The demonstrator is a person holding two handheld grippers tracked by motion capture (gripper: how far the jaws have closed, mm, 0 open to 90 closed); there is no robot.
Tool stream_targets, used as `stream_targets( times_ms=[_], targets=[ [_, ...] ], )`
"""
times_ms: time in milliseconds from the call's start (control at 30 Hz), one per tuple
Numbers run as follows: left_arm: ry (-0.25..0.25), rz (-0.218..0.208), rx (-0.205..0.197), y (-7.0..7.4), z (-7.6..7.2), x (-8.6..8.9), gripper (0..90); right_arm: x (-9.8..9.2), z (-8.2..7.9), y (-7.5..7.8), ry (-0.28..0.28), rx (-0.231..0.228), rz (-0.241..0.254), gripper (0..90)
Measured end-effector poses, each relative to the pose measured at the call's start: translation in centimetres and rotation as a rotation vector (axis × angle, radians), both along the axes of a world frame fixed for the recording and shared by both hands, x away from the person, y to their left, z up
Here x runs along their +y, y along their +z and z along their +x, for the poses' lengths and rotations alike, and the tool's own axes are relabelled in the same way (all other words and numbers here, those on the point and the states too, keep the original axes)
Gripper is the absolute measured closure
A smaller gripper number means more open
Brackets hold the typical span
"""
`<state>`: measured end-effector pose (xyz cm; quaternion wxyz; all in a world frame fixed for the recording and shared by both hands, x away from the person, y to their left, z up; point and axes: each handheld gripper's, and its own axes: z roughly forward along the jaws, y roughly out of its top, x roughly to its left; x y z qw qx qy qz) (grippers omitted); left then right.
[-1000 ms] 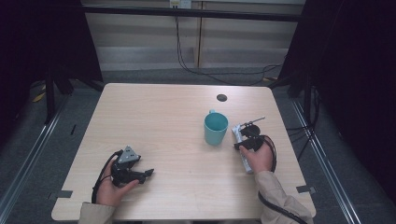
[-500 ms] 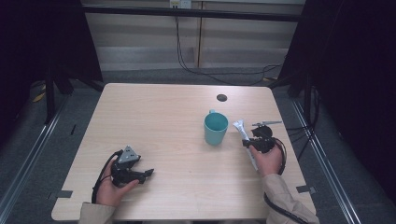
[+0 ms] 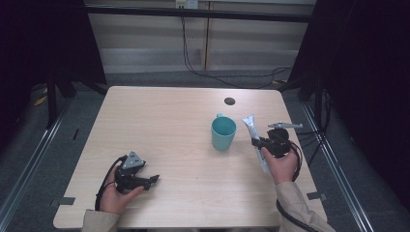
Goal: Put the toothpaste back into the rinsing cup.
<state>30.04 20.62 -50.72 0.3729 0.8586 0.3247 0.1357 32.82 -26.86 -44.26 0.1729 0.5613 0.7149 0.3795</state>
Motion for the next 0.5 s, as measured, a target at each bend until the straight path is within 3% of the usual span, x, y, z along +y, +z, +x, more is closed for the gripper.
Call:
stream_targets(
  times_ms=[167,500],
  targets=[
    [0.0,0.0,0.0,0.0,0.0,0.0,23.2,-0.3,-0.2,0.9,-0.005,-0.05,0.052,75.7],
    [0.0,0.0,0.0,0.0,0.0,0.0,23.2,-0.1,-0.2,2.8,0.01,-0.135,0.091,75.7]
  ],
)
